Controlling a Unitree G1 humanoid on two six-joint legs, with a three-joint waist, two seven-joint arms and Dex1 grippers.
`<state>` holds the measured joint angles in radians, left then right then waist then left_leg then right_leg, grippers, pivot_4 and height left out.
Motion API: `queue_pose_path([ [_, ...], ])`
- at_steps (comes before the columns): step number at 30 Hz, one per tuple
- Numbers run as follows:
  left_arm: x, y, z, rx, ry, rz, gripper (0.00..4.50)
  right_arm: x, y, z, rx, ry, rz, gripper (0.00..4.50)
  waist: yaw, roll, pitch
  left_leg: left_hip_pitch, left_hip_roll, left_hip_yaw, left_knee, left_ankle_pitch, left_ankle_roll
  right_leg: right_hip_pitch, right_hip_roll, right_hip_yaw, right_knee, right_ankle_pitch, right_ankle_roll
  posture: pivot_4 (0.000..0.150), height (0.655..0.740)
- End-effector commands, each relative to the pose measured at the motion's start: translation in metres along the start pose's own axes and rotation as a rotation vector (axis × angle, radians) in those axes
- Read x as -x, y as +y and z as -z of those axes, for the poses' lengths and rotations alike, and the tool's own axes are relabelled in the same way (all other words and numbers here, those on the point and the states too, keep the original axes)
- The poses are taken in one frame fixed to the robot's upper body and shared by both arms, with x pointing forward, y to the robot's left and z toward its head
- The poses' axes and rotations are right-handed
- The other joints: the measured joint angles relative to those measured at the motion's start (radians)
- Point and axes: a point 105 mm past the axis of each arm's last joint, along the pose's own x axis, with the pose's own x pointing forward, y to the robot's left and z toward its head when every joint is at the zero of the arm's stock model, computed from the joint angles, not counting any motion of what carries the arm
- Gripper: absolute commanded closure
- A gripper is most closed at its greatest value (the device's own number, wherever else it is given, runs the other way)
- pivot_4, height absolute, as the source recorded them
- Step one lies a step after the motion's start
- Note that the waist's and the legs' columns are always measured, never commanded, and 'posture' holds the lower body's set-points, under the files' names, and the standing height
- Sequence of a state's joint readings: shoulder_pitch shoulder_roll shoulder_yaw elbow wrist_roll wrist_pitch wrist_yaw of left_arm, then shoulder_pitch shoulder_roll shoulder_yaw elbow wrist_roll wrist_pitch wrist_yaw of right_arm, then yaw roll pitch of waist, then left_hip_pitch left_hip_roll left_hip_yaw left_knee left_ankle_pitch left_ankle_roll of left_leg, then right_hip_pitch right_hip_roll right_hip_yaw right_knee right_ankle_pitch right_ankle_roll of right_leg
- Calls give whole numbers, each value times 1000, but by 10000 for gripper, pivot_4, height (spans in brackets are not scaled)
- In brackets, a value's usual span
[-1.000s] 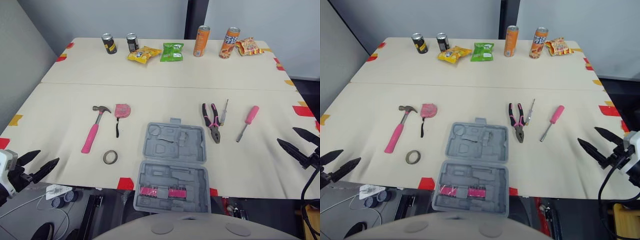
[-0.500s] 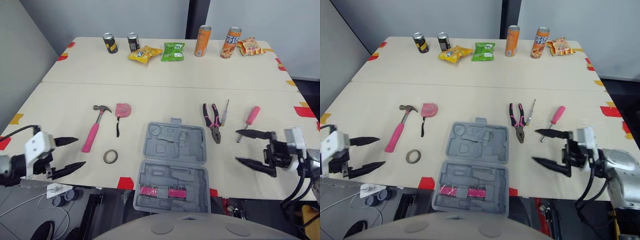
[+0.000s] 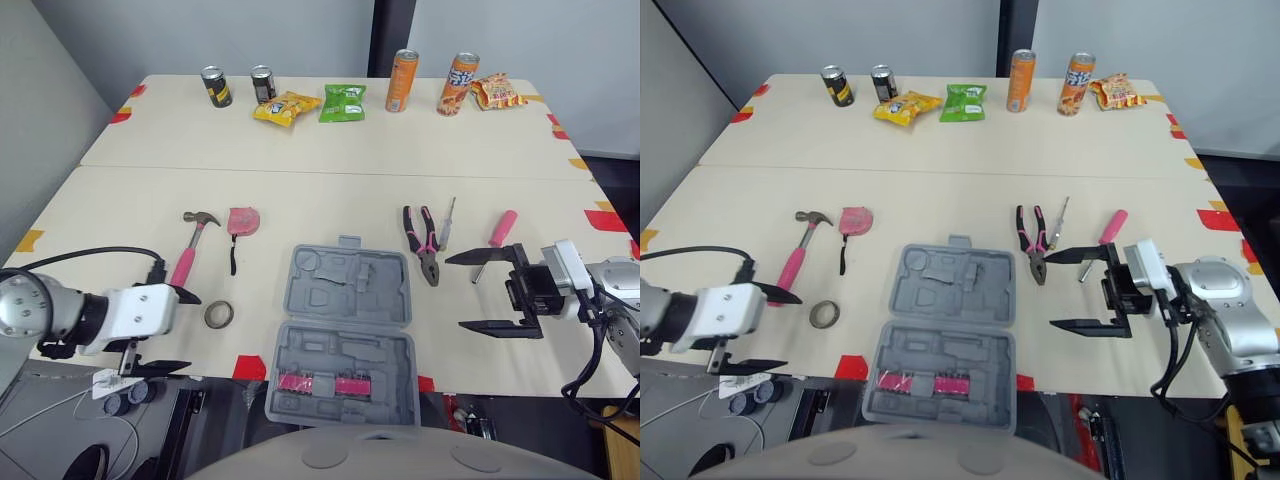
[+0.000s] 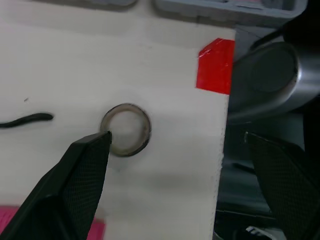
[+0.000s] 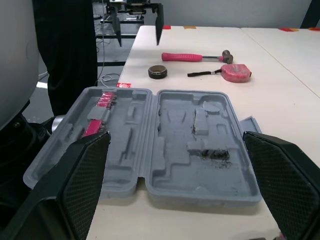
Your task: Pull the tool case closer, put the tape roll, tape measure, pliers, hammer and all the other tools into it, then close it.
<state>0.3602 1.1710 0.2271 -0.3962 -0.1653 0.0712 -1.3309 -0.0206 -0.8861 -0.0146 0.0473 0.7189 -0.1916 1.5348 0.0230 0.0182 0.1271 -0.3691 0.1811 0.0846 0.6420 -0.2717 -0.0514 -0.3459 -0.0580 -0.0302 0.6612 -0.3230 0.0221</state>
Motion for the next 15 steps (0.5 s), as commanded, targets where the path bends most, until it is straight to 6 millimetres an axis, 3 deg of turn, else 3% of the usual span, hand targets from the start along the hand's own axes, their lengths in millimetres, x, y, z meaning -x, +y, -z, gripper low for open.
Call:
queue_pose_path([
  [1, -4, -3, -3, -68, 103, 45, 0, 2, 6, -5, 27, -9, -78, 130, 0, 0, 0, 0, 0, 0, 0, 0, 0, 0, 0, 0, 0, 0, 0, 1500, 7400],
  [11, -24, 2, 4, -141, 309, 75, 0, 5, 3, -7, 32, -13, -61, 130, -6, 0, 0, 0, 0, 1, 0, 0, 0, -1, 0, 1, 3, -1, -3, 1500, 7400],
  [15, -31, 14, 1, -161, 338, 31, 0, 6, 3, -7, 32, -14, -56, 130, -5, 0, 0, 0, 0, 1, 0, 0, 0, -1, 0, 1, 3, -3, -6, 1500, 7400],
])
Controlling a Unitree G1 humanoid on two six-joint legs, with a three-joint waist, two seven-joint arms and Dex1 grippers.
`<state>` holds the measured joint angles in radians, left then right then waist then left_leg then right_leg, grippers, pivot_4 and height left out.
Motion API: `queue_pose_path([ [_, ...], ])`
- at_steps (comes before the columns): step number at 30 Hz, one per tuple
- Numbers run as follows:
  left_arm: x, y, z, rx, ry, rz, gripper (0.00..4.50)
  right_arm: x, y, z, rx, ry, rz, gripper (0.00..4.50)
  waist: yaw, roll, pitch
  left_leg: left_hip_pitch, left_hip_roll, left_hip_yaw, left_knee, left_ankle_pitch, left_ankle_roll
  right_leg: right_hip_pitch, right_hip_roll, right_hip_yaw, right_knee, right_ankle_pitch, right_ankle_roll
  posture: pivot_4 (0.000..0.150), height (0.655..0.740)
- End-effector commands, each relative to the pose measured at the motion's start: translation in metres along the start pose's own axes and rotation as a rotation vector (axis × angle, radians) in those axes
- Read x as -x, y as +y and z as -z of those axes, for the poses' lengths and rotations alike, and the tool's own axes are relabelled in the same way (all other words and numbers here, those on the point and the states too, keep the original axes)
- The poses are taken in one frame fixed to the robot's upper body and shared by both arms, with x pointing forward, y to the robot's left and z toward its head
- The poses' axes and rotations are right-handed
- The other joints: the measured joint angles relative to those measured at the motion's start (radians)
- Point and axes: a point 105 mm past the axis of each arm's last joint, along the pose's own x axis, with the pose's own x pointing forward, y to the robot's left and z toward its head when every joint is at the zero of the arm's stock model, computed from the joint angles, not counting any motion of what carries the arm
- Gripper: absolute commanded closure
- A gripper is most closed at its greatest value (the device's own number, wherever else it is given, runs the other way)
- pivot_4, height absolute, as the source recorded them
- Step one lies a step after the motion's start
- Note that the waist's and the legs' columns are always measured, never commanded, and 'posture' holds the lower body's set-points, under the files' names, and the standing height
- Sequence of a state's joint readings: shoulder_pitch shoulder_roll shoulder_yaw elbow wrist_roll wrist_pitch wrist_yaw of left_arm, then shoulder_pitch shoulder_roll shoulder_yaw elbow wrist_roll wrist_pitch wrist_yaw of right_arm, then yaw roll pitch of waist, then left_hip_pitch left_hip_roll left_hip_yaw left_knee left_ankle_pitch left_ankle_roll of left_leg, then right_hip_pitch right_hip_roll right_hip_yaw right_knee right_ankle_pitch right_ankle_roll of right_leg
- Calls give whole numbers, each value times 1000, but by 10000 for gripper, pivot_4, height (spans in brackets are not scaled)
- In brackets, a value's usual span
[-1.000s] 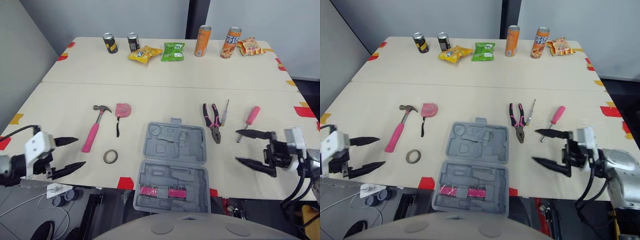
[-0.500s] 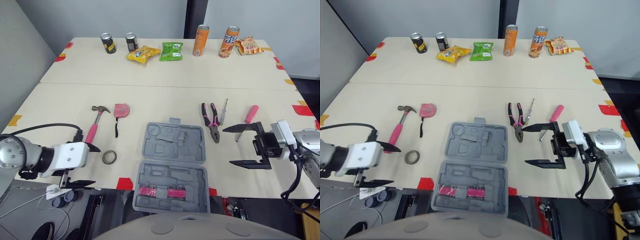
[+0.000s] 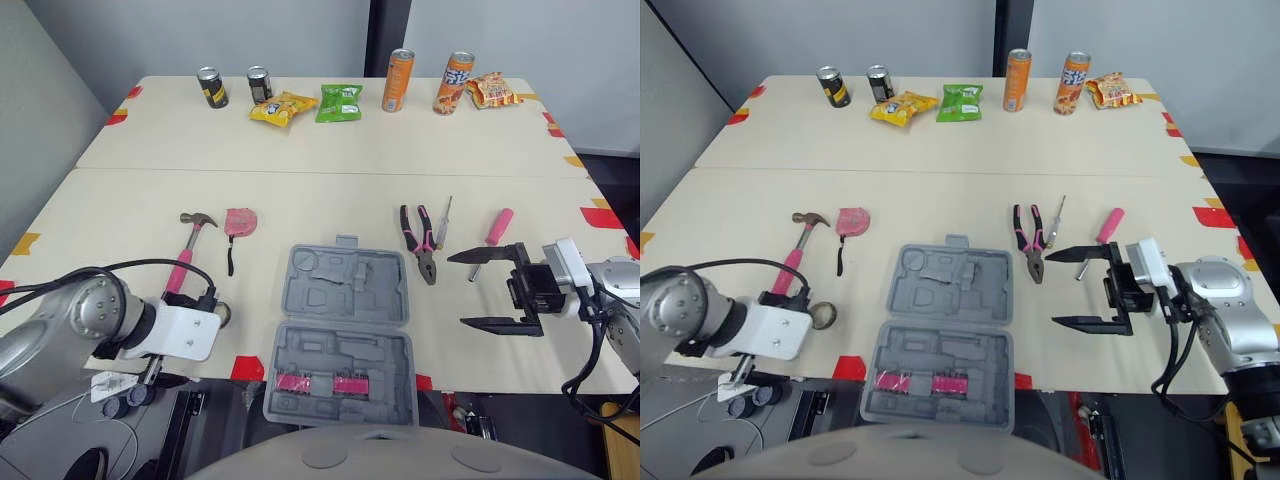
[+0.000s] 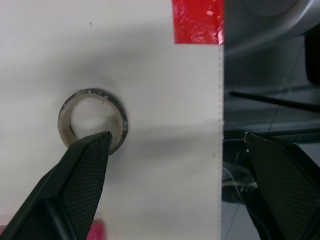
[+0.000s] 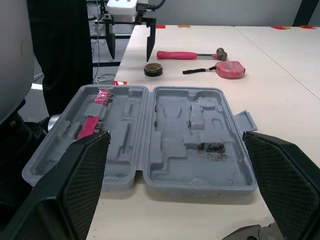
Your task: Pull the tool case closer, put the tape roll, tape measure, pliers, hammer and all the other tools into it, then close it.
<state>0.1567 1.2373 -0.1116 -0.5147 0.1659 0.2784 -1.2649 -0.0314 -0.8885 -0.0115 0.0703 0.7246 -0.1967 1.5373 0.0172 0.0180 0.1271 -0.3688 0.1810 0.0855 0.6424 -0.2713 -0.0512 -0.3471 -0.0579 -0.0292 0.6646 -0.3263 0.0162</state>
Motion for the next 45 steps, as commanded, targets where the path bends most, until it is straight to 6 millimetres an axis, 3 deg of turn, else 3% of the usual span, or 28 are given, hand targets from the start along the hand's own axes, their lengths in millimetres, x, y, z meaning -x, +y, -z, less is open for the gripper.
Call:
queue_pose_path([
  [1, -1, 10, -3, -30, 49, -42, 0, 4, 5, -8, 35, -14, -64, 130, 0, 0, 0, 0, 0, 0, 0, 0, 0, 0, 0, 0, 0, 0, 0, 1500, 7400],
  [16, -24, 14, -1, -54, 98, -29, 0, 4, 5, -9, 40, -22, -55, 130, 5, 0, 0, 0, -1, 0, 1, 0, 0, 0, 0, 0, 1, 0, 0, 1500, 7400],
  [17, -27, 17, 1, -66, 106, -42, 5338, 4, 5, -9, 40, -24, -54, 0, 6, 0, 0, 0, -1, 0, 1, 0, 0, 0, 0, 0, 1, 0, 0, 1500, 7400],
  [22, -31, 25, 2, -84, 112, -64, 22141, 4, 4, -10, 41, -26, -53, 0, 24, 14, -8, 0, -2, 1, 0, 0, 1, 1, -2, 2, 1, 0, 0, 1500, 7400],
  [27, -32, 29, 7, -90, 122, -71, 39721, 5, 3, -10, 42, -22, -50, 0, 36, 19, -12, 0, -2, 1, 0, 1, 3, 1, -2, 2, 1, 0, 0, 1500, 7400],
  [29, -31, 30, 7, -86, 116, -78, 44788, 5, 3, -10, 41, -23, -49, 0, 35, 20, -12, 0, -2, 1, 0, 1, 4, 1, -2, 2, 1, 0, 0, 1500, 7400],
  [35, -23, 35, 6, -49, 72, -118, 44788, 5, 4, -10, 44, -27, -45, 0, 34, 22, -13, 0, -2, 1, 0, 1, 4, 1, -2, 1, 1, 0, 1, 1500, 7400],
  [45, 14, 82, -37, 84, -247, -294, 44788, 5, 3, -10, 44, -33, -31, 0, 22, 17, -12, -7, -4, -2, 3, 2, 4, -5, -1, -1, 4, 1, 2, 1500, 7400],
])
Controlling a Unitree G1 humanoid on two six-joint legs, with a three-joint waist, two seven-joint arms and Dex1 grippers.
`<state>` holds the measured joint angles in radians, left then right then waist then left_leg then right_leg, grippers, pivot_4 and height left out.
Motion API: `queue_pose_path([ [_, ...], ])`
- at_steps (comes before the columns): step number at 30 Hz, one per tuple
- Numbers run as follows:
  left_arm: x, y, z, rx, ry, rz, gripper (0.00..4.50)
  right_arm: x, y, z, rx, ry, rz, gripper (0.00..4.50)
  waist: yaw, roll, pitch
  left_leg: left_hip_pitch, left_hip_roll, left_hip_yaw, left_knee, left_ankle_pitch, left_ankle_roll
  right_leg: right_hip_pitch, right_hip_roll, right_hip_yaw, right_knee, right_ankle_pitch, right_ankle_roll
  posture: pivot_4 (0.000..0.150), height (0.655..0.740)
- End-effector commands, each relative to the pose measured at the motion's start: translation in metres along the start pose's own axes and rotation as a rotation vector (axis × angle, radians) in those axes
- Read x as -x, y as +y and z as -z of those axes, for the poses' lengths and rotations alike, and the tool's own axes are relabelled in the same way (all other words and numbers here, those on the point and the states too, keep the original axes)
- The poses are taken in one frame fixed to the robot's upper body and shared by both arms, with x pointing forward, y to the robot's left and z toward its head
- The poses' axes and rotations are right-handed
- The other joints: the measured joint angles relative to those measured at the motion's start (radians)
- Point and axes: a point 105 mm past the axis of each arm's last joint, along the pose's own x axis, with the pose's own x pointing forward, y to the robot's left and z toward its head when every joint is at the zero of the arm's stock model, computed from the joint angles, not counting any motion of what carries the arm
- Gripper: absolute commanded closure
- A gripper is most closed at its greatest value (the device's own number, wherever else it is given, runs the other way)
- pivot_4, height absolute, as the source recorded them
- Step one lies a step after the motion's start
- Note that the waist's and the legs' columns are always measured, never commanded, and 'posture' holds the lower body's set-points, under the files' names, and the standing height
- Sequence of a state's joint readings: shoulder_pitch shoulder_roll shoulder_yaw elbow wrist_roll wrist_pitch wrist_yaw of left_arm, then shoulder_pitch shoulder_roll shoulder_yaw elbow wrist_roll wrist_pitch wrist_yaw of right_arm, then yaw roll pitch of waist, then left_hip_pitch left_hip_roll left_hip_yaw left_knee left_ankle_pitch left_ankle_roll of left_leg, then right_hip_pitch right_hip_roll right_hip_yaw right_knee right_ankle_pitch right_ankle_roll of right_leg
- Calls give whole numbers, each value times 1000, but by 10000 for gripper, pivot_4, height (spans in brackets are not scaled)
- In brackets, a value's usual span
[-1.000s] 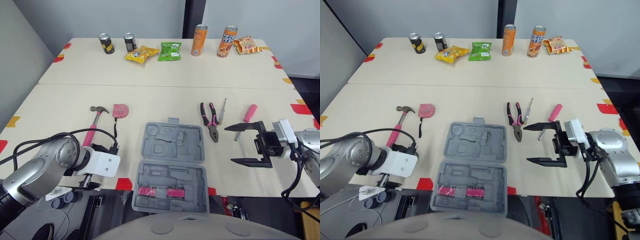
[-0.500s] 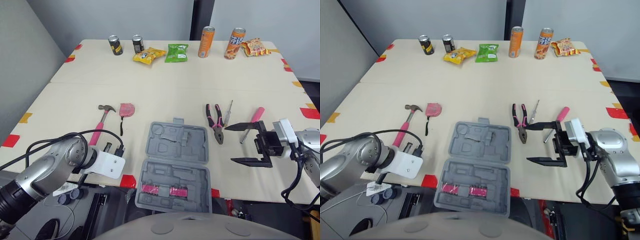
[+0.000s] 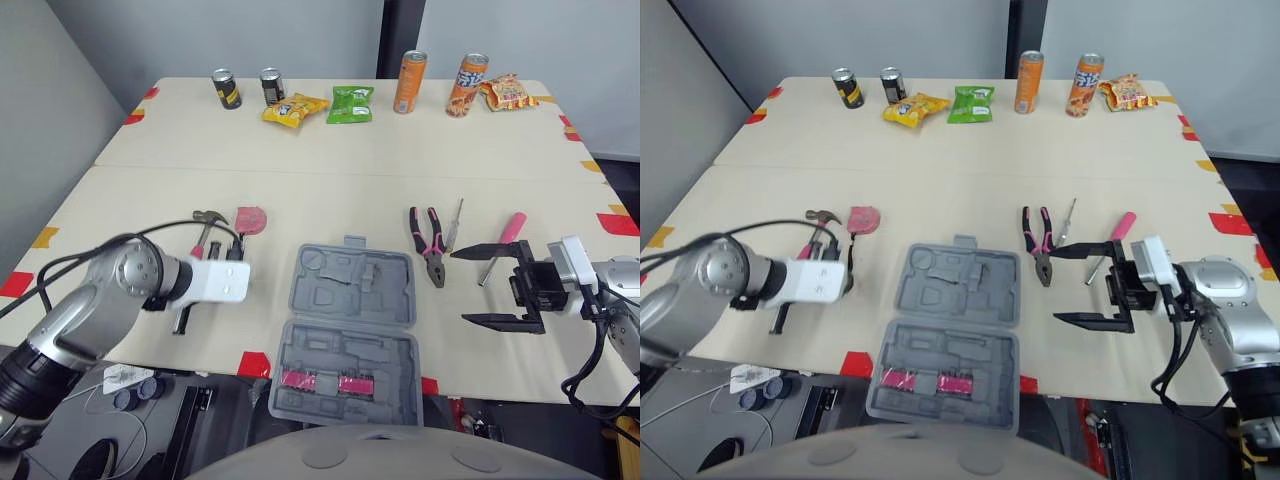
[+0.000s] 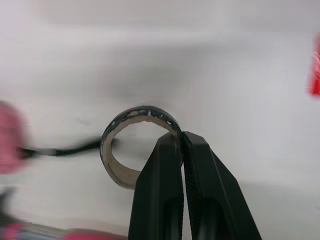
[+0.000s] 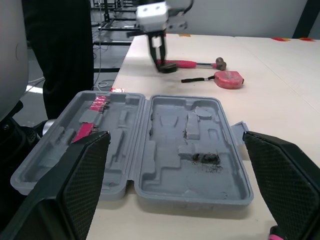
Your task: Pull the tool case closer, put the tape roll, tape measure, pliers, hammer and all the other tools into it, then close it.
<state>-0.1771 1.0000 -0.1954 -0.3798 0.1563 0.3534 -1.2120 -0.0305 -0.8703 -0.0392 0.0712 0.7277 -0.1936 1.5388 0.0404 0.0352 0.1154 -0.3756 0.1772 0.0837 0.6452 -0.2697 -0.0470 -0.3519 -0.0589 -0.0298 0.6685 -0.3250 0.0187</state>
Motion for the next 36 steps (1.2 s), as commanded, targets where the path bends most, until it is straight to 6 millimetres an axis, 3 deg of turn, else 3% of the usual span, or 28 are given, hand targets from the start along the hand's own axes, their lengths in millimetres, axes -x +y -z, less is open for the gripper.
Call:
queue_pose_path([
  [1, 6, 13, -13, 54, -93, -47, 44788, 4, 5, -7, 32, -14, -53, 0, -4, 0, 0, 0, 0, 1, 0, 0, 0, -1, 1, 0, 0, 0, 0, 1500, 7400],
  [7, -8, 12, -49, 157, -300, 5, 44788, 5, 4, -7, 30, -9, -46, 0, 0, 0, 0, -7, 0, 0, 3, 0, 0, -6, 3, 0, 6, 1, 1, 1500, 7400],
  [11, -21, 17, -61, 179, -345, 24, 44788, 5, 3, -7, 32, -9, -45, 0, 2, 0, 0, -7, 0, -1, 4, 0, 0, -7, 3, 0, 6, 1, 2, 1500, 7400],
  [19, -44, 36, -63, 113, -250, 107, 44788, 13, 0, -6, 10, 2, -12, 0, 4, -1, 0, -8, 0, -1, 5, 3, -6, -7, 4, 1, 7, 2, 3, 1500, 7400],
  [26, -53, 49, -79, 56, -226, 144, 44788, 18, -1, -4, 5, 15, 5, 0, 13, -1, 1, -9, 0, -1, 5, 3, -9, -6, 5, 2, 6, 4, 7, 1500, 7400],
  [31, -56, 44, -89, 36, -234, 205, 44788, 20, -1, -4, 6, 21, 17, 0, 19, -1, 1, -10, 1, -1, 5, 3, -20, -5, 11, 4, 6, 6, 11, 1500, 7400],
  [36, -55, 38, -86, 35, -199, 239, 44788, 20, 0, -4, 7, 20, 20, 0, 34, -1, 1, -10, 2, -1, 5, 4, -33, -3, 13, 6, 4, 9, 16, 1500, 7400],
])
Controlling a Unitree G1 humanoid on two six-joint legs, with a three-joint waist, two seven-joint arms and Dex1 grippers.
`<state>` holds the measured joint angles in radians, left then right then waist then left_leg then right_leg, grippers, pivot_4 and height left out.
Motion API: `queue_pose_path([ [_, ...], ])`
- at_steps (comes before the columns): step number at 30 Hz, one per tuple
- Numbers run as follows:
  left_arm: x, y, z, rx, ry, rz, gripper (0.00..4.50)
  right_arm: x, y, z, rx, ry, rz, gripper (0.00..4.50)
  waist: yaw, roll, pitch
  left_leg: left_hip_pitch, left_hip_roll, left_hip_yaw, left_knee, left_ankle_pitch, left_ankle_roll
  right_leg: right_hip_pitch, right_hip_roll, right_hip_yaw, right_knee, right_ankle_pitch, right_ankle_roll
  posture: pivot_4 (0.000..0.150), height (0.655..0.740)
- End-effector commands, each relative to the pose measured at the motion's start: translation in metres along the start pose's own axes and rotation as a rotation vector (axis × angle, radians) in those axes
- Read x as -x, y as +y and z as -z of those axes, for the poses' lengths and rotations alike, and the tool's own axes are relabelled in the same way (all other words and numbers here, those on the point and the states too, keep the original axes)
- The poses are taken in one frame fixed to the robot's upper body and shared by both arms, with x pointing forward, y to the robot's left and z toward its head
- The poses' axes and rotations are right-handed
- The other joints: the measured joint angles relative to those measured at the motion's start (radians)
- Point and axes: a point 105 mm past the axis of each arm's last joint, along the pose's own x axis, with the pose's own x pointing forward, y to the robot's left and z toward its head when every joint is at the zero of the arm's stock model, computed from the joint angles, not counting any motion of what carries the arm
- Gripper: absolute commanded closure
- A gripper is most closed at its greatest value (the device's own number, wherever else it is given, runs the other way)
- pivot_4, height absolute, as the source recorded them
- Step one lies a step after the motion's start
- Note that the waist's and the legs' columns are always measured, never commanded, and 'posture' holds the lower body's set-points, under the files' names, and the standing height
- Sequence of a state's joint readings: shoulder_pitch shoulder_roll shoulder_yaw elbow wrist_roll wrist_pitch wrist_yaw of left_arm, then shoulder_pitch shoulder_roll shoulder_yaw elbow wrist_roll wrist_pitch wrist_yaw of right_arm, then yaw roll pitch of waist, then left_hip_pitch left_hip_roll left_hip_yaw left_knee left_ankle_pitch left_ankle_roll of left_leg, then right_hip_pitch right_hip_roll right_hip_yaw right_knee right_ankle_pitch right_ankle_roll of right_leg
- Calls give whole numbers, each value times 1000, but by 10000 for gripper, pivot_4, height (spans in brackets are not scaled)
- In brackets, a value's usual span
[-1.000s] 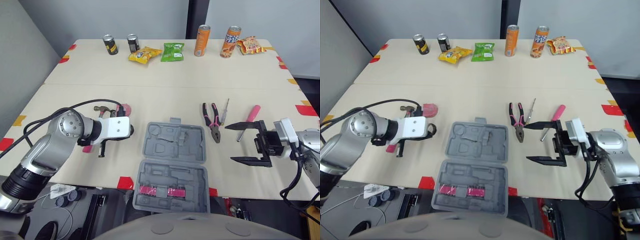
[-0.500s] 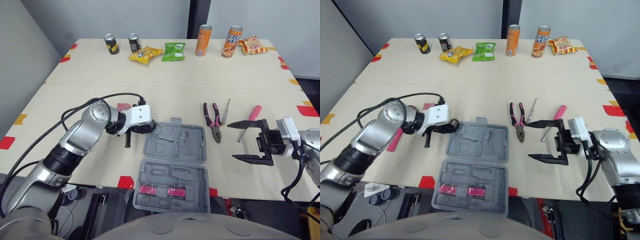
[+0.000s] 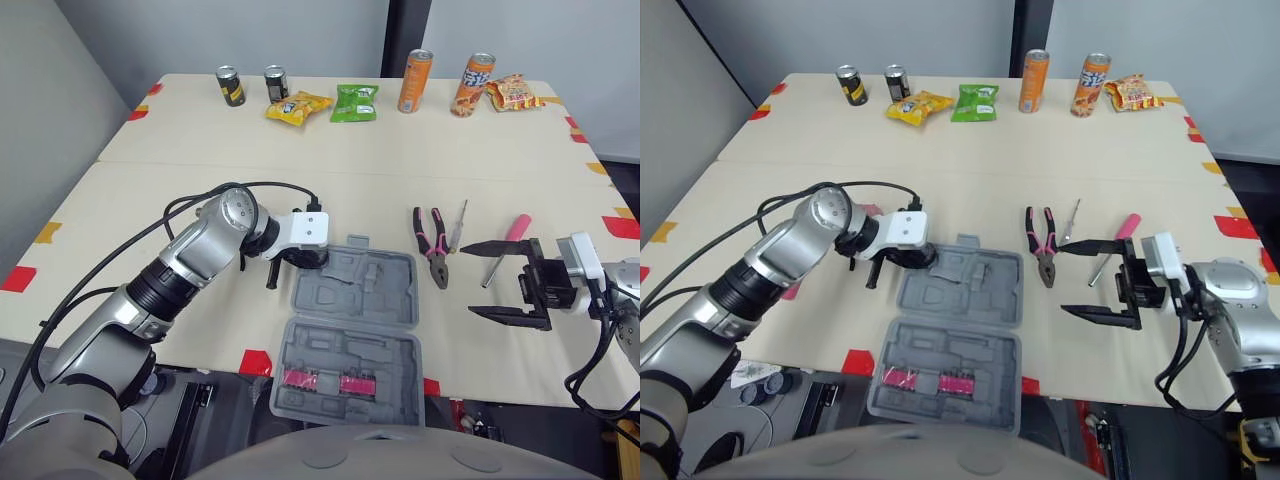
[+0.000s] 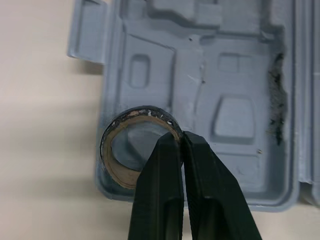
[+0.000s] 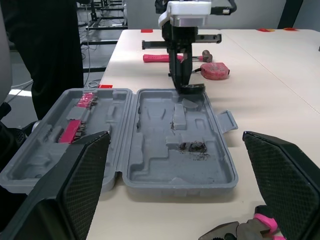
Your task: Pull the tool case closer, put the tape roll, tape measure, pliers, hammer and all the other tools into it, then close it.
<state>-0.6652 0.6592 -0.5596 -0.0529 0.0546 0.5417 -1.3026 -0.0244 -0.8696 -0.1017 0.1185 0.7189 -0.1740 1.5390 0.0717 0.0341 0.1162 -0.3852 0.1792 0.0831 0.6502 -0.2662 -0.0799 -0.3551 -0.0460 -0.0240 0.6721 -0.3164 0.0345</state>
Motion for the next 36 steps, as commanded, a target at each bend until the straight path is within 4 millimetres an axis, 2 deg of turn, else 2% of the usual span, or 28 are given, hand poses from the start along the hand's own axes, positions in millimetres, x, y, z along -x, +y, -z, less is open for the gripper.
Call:
queue_pose_path([
  [1, 7, 1, -4, -27, 26, -1, 44788, 6, 6, -6, 26, 2, -56, 0, 5, 0, 0, 0, 0, 0, 0, 0, -1, 1, 0, 0, -1, 0, 0, 1500, 7400],
  [7, 2, 4, -8, -32, 8, -10, 44788, 6, 6, -6, 27, 2, -54, 0, 20, 0, 0, 0, 0, 0, 0, 0, -2, 2, 0, 1, -3, 0, 1, 1500, 7400],
  [24, -8, 16, -5, -45, 13, -23, 44788, 4, 5, -5, 37, 0, -45, 0, 24, 0, 0, -1, 0, 0, 1, 0, -2, 4, 0, 1, -5, 1, 3, 1500, 7400],
  [25, -8, 16, -5, -48, 10, -24, 38047, 4, 5, -5, 38, 0, -44, 0, 25, 0, 0, -1, 0, 0, 1, 0, -2, 4, 0, 1, -5, 1, 3, 1500, 7400],
  [27, -8, 19, -8, -52, -1, -39, 31051, 4, 5, -5, 38, 0, -43, 0, 25, 0, 0, -1, 0, 0, 1, 0, -2, 4, 0, 1, -5, 1, 3, 1500, 7400],
  [28, -8, 20, -9, -54, -4, -42, 30102, 4, 5, -5, 38, 0, -43, 0, 25, 0, 0, -1, 0, 0, 1, 0, -2, 4, 0, 1, -5, 1, 3, 1500, 7400],
  [30, -8, 21, -12, -55, -19, -49, 21870, 4, 5, -5, 38, 0, -42, 0, 26, 0, 0, -1, 0, 0, 1, 0, -2, 4, 0, 1, -5, 2, 3, 1500, 7400],
  [33, -4, 20, -17, -58, -33, -40, 11788, 4, 5, -5, 40, -1, -42, 0, 26, 0, 0, -1, 0, 0, 1, 0, -2, 4, 0, 1, -5, 2, 3, 1500, 7400],
  [36, 1, 19, -21, -66, -35, -29, 11788, 3, 4, -4, 41, -2, -41, 0, 26, 0, 0, -1, 0, 0, 1, 0, -2, 4, 0, 1, -5, 2, 3, 1500, 7400],
])
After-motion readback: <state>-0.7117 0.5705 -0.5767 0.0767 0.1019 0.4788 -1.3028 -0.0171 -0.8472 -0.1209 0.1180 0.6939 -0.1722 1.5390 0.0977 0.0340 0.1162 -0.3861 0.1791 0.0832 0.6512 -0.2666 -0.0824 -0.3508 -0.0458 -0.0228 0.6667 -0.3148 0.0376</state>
